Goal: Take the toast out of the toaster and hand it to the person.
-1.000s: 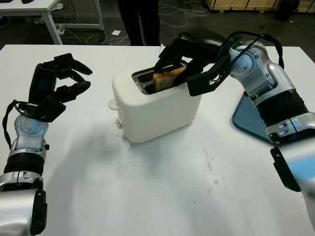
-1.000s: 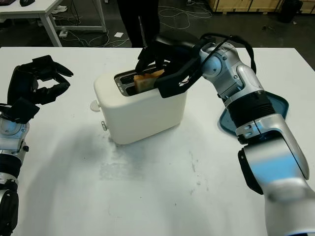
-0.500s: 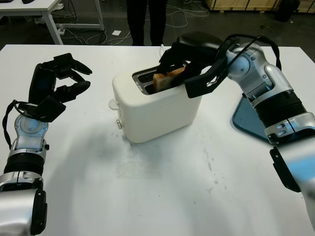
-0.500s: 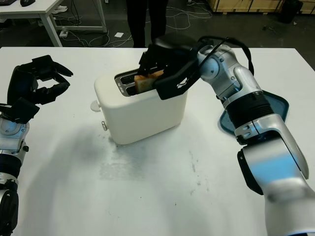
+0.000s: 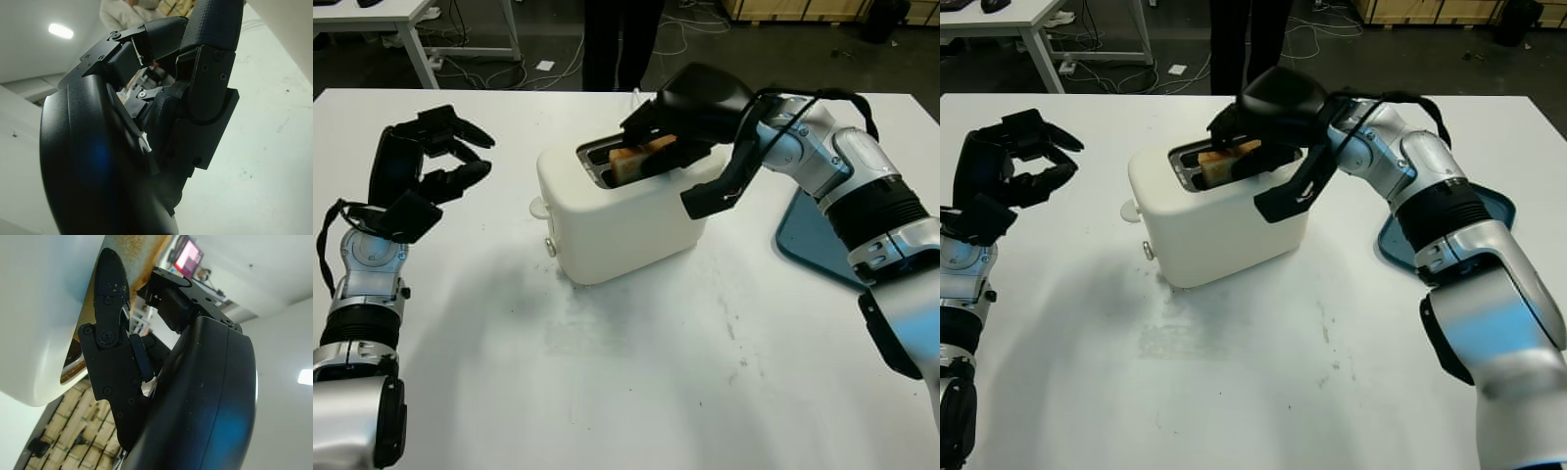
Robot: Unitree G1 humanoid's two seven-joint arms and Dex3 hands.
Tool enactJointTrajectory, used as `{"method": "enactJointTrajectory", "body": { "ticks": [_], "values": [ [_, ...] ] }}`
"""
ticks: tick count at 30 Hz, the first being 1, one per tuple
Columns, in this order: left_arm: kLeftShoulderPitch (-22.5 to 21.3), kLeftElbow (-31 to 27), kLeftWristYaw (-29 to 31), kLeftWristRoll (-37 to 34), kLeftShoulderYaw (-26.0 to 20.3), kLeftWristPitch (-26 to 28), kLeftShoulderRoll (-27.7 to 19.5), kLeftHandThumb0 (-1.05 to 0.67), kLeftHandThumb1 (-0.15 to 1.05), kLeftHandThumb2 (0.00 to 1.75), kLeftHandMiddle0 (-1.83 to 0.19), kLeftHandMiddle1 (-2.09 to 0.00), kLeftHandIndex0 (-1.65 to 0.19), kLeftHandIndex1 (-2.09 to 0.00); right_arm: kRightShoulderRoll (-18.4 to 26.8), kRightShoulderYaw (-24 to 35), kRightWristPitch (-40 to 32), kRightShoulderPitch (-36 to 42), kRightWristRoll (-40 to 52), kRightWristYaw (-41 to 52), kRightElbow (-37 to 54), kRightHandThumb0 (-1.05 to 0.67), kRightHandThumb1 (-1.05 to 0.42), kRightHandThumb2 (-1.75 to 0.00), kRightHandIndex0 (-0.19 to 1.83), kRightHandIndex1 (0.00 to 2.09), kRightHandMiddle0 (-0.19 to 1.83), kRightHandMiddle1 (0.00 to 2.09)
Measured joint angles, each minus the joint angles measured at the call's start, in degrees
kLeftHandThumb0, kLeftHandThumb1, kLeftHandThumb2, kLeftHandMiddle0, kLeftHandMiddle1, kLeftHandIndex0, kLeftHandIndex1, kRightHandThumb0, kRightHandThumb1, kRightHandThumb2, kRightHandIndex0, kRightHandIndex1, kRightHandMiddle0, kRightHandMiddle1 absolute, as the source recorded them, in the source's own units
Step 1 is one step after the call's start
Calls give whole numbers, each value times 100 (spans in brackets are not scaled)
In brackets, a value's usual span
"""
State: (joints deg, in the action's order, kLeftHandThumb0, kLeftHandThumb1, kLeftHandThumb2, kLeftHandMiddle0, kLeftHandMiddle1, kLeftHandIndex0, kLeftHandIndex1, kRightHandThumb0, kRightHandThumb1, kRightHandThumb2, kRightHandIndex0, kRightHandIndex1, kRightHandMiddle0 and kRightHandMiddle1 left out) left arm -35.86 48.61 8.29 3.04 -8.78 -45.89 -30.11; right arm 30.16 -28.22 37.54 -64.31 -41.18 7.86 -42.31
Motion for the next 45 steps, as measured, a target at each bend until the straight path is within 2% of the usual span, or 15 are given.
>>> {"method": "enactJointTrajectory", "body": {
  "ticks": [4, 6, 10, 12, 16, 21, 29, 33, 34, 41, 43, 44, 45],
  "values": [
    [0, 0, 0, 0, -17, -3, 2, -105, 92, 26, -83, -114, -76, -98, 4, 87, 267, -16, -27, -387, -146, -59, -92, -42, 108, 175, 80, 174],
    [0, 1, 0, 0, -19, -3, 4, -105, 92, 26, -83, -114, -77, -98, 10, 148, 280, -79, -28, -471, -203, -59, -92, -43, 108, 175, 74, 161],
    [0, 1, 0, 0, -21, -3, 4, -105, 92, 26, -84, -114, -77, -98, 48, 387, 174, -388, -25, -471, -338, -62, -92, -48, 103, 175, 73, 172],
    [0, 1, 0, 0, -22, -2, 4, -105, 92, 26, -84, -114, -77, -98, 76, 555, 90, -608, 18, -471, -512, -62, -92, -49, 101, 175, 72, 171],
    [3, 2, 0, 0, -36, -3, 4, -105, 92, 26, -84, -114, -77, -98, 91, 986, 7, -982, 598, -321, -1108, -61, -92, -47, 101, 175, 74, 169],
    [5, 1, 0, 0, -41, -3, 4, -105, 92, 26, -84, -113, -77, -97, 90, 1597, -92, -1365, 1563, 329, -1666, -59, -92, -45, 104, 175, 81, 174],
    [12, 2, 1, -1, -44, -4, 5, -105, 92, 26, -84, -113, -77, -97, 60, 2247, -757, -1768, 2296, 502, -2381, -52, -92, -41, 104, 175, 80, 175],
    [13, 4, 9, -1, -44, -5, 5, -105, 92, 26, -84, -112, -77, -96, 34, 2346, -1206, -1763, 2320, 76, -2755, -35, -92, -42, 101, 175, 80, 175],
    [13, 6, 9, -1, -44, -5, 5, -105, 92, 26, -84, -112, -77, -96, 28, 2329, -1316, -1761, 2268, -155, -2832, -37, -92, -40, 99, 175, 79, 175],
    [16, 17, 7, 2, -43, -6, 6, -105, 92, 26, -83, -112, -77, -96, -74, 2405, -2083, -1350, 2142, -1521, -3247, -28, -92, -36, 85, 175, 61, 174],
    [15, 54, 9, 2, -43, -6, 14, -105, 92, 26, -83, -112, -77, -96, -188, 2659, -2180, -1191, 2358, -1645, -3305, -23, -92, -37, 79, 175, 42, 171],
    [16, 67, 14, 1, -43, -6, 14, -105, 92, 26, -83, -112, -77, -96, -247, 2770, -2190, -1111, 2458, -1700, -3314, -23, -92, -38, 76, 175, 26, 146],
    [15, 70, 23, 1, -43, -6, 15, -105, 92, 26, -83, -112, -77, -96, -293, 2800, -2224, -1045, 2465, -1784, -3320, -24, -92, -38, 72, 175, 21, 152]
  ]
}}
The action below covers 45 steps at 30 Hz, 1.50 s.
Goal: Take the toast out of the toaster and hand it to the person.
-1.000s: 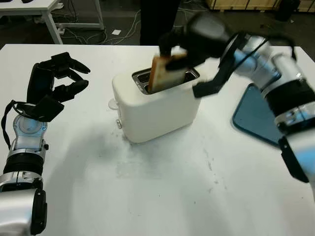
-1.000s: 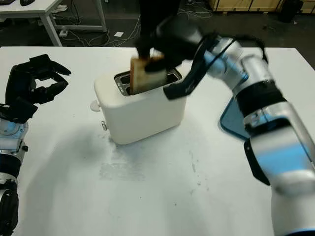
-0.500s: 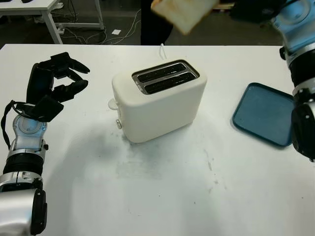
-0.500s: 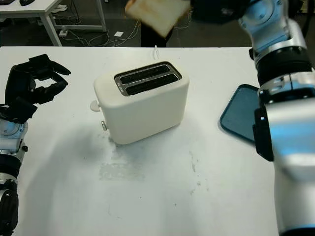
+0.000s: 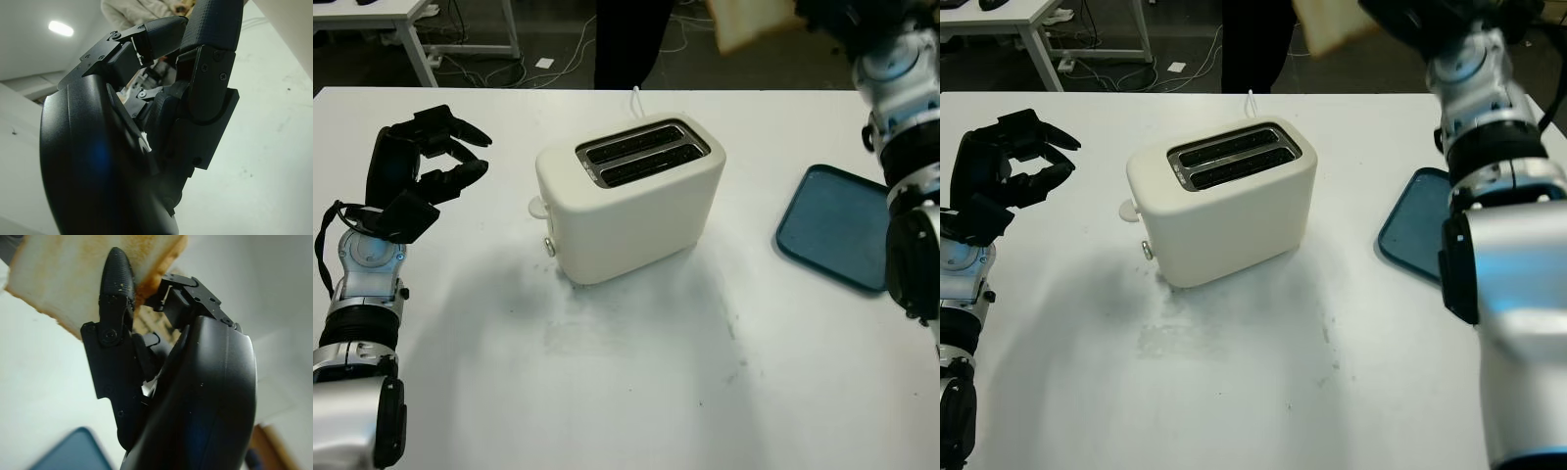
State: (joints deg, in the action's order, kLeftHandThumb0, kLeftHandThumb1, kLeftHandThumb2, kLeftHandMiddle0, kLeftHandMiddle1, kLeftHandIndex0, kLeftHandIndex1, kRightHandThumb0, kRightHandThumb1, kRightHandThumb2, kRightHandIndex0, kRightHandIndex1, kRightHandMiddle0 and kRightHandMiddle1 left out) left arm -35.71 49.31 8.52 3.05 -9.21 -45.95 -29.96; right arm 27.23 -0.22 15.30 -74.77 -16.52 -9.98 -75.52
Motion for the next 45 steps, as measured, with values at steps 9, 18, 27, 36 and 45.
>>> {"method": "enactJointTrajectory", "body": {
  "ticks": [9, 18, 27, 36, 45],
  "values": [
    [0, 14, 1, 0, 0, 0, 1, -105, 92, 26, -84, -112, -78, -96, -300, 333, -439, 275, 301, -267, -92, -22, -92, -37, 73, 175, 24, 161],
    [0, 42, 6, -2, 2, -4, 4, -105, 92, 26, -83, -112, -78, -96, -581, 359, -844, 349, 277, -386, -133, -20, -92, -32, 69, 175, 38, 175],
    [2, 42, -1, 1, 2, -4, 8, -105, 92, 26, -84, -113, -78, -97, -748, 440, -848, 610, 335, -335, -172, -19, -92, -31, 65, 175, 42, 171],
    [2, 44, 1, -1, 1, -13, 8, -105, 92, 26, -84, -112, -77, -96, -808, 251, -853, 776, 166, -325, -197, -15, -92, -32, 69, 175, 51, 174],
    [2, 47, 1, -2, 1, -31, 8, -105, 92, 27, -84, -113, -79, -97, -817, 118, -886, 897, 59, -353, -230, -20, -92, -28, 64, 175, 75, 121]
  ]
}}
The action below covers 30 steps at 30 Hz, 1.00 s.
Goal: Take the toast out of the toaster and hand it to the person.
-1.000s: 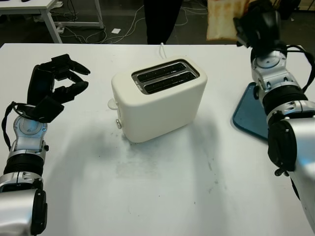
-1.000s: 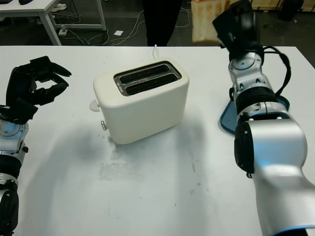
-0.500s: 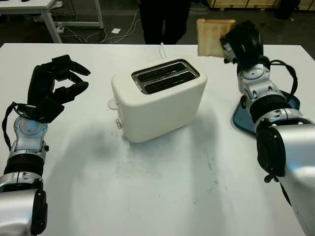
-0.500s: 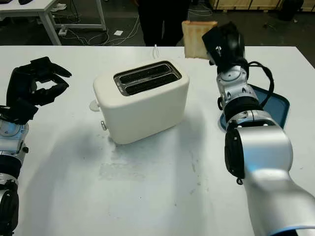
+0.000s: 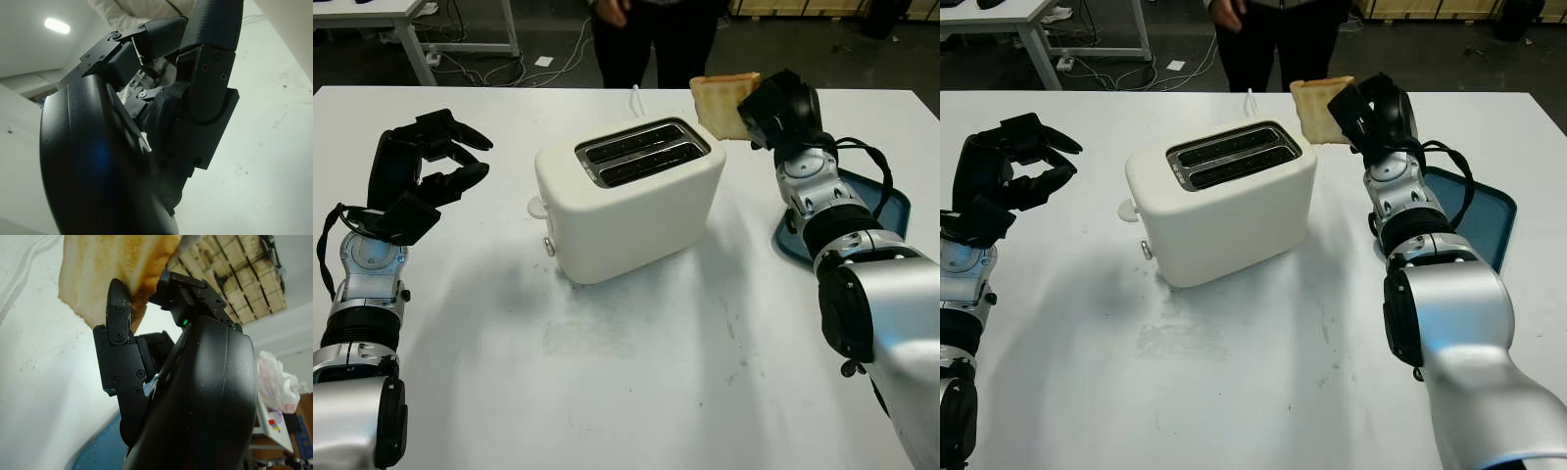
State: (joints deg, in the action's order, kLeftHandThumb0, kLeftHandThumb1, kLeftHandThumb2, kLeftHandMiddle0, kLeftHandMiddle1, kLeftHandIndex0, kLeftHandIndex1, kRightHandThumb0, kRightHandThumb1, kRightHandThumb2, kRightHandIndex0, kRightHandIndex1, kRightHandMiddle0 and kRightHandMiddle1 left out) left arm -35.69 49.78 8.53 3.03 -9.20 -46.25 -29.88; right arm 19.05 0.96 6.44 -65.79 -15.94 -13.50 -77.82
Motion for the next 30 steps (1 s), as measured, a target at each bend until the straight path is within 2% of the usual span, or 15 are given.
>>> {"method": "enactJointTrajectory", "body": {
  "ticks": [5, 8, 9, 12, 13, 14, 16, 18, 30],
  "values": [
    [0, 0, 0, -1, -1, 0, 0, -105, 92, 26, -85, -113, -79, -97, -7, -2, -38, 7, -42, -32, -1, -20, -92, -29, 62, 174, 74, 120],
    [2, 0, 1, -8, -1, 0, 0, -105, 92, 26, -85, -113, -79, -96, -7, -2, -38, 8, -74, -34, 0, -19, -92, -28, 65, 157, 80, 103],
    [4, 0, 1, -9, -1, 0, 0, -105, 92, 26, -84, -113, -79, -96, -7, 1, -38, 8, -75, -35, 0, -19, -92, -28, 66, 156, 77, 113],
    [14, 0, 0, -8, -1, 0, 0, -105, 92, 26, -85, -113, -80, -96, -7, 10, -38, 8, -74, -36, 0, -19, -92, -29, 70, 138, 74, 116],
    [19, 0, 1, -9, -1, 0, 0, -105, 92, 25, -85, -113, -80, -96, -7, 21, -38, 8, -74, -37, 0, -18, -92, -29, 65, 159, 66, 134],
    [25, 0, 1, -10, -1, 0, 0, -105, 92, 25, -85, -113, -80, -96, -7, 34, -38, 8, -72, -36, 0, -18, -92, -30, 65, 166, 61, 145],
    [30, 0, 2, -10, -1, 0, 0, -105, 92, 25, -85, -113, -80, -96, -7, 79, -38, 8, -70, -35, 0, -18, -92, -30, 66, 173, 51, 164],
    [31, 0, 2, -10, -1, 0, 0, -105, 92, 25, -85, -112, -80, -96, -7, 100, -38, 8, -69, -35, 0, -17, -92, -29, 68, 174, 49, 172],
    [41, 0, 5, -77, -4, 0, 2, -105, 92, 25, -86, -112, -81, -95, -7, 156, -36, 8, -68, -36, 0, -16, -92, -29, 70, 175, 46, 175]
  ]
}}
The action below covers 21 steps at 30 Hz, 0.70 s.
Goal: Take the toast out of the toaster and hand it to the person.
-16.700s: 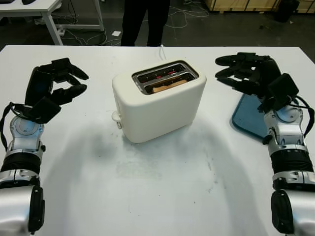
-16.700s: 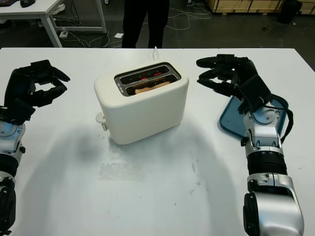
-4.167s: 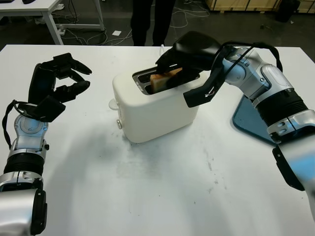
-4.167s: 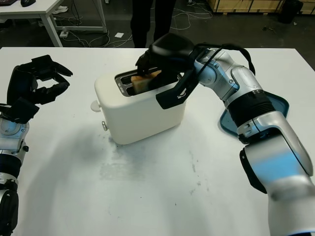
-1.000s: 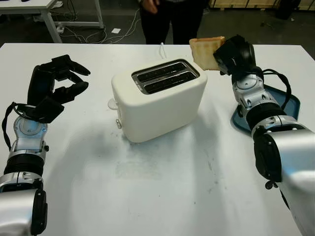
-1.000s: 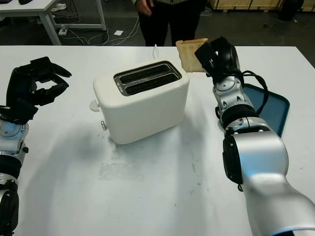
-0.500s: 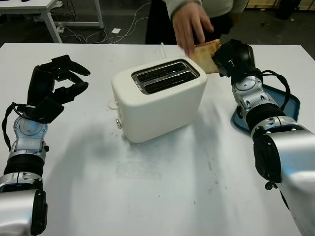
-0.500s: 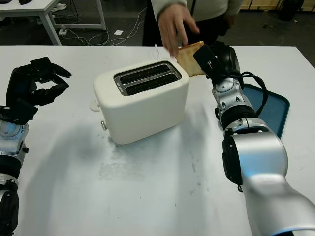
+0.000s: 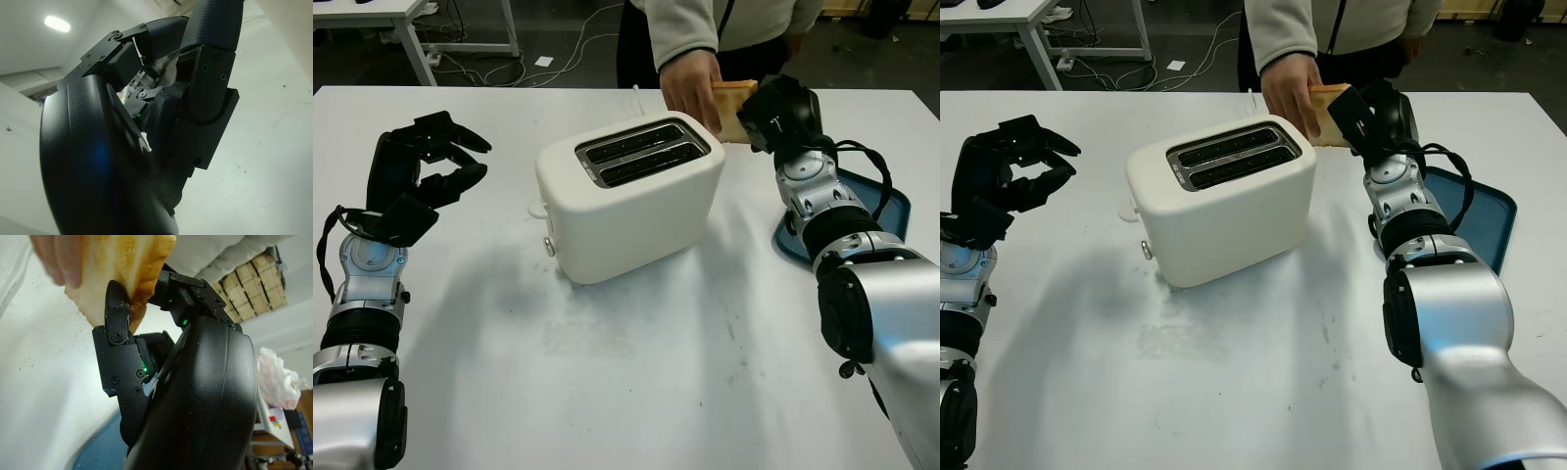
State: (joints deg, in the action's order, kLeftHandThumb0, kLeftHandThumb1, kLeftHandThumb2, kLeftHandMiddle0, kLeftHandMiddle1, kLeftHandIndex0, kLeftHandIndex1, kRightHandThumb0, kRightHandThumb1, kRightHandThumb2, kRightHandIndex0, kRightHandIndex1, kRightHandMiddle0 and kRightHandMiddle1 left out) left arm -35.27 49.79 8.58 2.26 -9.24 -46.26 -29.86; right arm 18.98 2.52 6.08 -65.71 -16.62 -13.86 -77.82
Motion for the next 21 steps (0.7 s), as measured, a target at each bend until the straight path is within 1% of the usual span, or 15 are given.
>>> {"method": "enactJointTrajectory", "body": {
  "ticks": [6, 10, 11, 13, 14, 16, 17, 18, 19, 20, 21],
  "values": [
    [0, 3, 21, -6, 0, -2, 0, -105, 92, 26, -86, -111, -80, -94, 0, 16, 0, 0, -3, 0, 0, -17, -92, -30, 68, 175, 43, 175],
    [0, 23, 20, -5, 0, -9, 0, -105, 92, 26, -86, -111, -80, -94, 0, 15, 0, 0, -4, 1, 0, -19, -92, -31, 68, 175, 49, 172],
    [1, 24, 21, -5, 0, -8, 0, -105, 92, 25, -86, -111, -81, -94, 0, 12, 0, 0, -5, 1, 0, -20, -92, -31, 67, 171, 60, 153],
    [2, 22, 22, -6, 0, -7, 0, -105, 92, 25, -87, -111, -82, -94, 0, -29, 0, 0, -15, 0, 0, -22, -92, -32, 69, 165, 73, 125],
    [4, 21, 21, -6, 0, -7, 0, -105, 92, 25, -87, -111, -82, -94, 0, -61, 0, 0, -25, 0, 0, -24, -92, -32, 69, 166, 79, 114],
    [9, 22, 21, -6, 0, -8, 0, -105, 92, 25, -86, -111, -81, -93, 0, -126, 0, 0, -61, 0, 0, -35, -92, -28, 64, 168, 76, 115],
    [11, 22, 20, -6, 0, -8, 0, -105, 92, 25, -86, -111, -81, -93, 2, -188, 0, 0, -94, 6, 0, -47, -92, -25, 60, 140, 71, 94],
    [12, 22, 20, -5, 0, -8, 0, -105, 92, 25, -86, -111, -81, -93, 7, -263, -1, 0, -149, 55, 0, -62, -92, -23, 52, 88, 63, 55],
    [13, 22, 20, -6, 0, -8, 0, -105, 92, 25, -86, -111, -81, -93, 18, -334, -5, -1, -227, 211, 0, -75, -92, -20, 40, 52, 50, 30],
    [13, 22, 21, -6, 0, -8, 0, -105, 92, 24, -86, -110, -81, -93, 42, -415, -10, -1, -266, 451, 0, -86, -92, -15, 23, 22, 29, 12],
    [13, 22, 22, -7, -1, -8, 0, -105, 92, 24, -86, -110, -81, -93, 61, -478, -10, -2, -295, 673, 1, -94, -91, -10, 12, 11, 15, 6]
  ]
}}
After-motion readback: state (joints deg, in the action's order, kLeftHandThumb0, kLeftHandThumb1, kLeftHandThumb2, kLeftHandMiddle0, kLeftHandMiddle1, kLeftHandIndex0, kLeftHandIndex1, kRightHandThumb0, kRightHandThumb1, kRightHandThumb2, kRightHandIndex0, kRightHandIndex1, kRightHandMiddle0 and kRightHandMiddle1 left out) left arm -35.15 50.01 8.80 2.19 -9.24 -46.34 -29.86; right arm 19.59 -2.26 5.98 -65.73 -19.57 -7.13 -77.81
